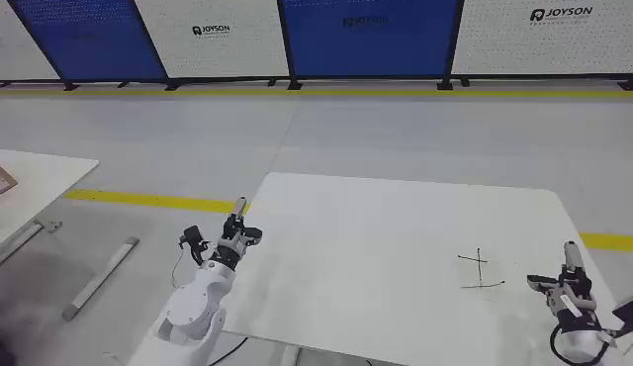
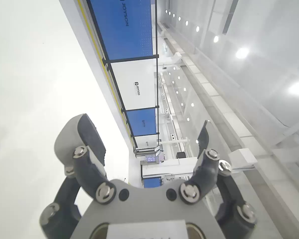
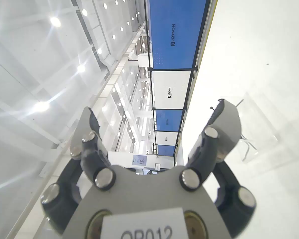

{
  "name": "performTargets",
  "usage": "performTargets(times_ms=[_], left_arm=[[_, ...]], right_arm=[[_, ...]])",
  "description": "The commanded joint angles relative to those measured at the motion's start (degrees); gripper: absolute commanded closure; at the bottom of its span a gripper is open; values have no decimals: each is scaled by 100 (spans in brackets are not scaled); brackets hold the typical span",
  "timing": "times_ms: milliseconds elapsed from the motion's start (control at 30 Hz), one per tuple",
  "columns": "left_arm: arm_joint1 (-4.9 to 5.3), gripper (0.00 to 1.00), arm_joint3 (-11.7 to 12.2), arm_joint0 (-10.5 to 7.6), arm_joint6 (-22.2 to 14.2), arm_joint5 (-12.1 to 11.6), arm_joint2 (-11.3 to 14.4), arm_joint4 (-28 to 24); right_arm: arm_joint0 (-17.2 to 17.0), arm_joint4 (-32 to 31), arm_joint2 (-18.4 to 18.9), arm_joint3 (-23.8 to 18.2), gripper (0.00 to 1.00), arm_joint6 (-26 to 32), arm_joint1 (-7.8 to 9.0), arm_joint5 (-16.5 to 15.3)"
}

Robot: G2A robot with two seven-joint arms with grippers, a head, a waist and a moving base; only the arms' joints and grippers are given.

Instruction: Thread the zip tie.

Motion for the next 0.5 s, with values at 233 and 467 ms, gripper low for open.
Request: performTargets(times_ms=[233,467], left_arm=[[0,22,0,0,0,0,0,0],[0,0,0,0,0,0,0,0]], right_arm=[[0,0,0,0,0,0,0,0],[0,0,0,0,0,0,0,0]])
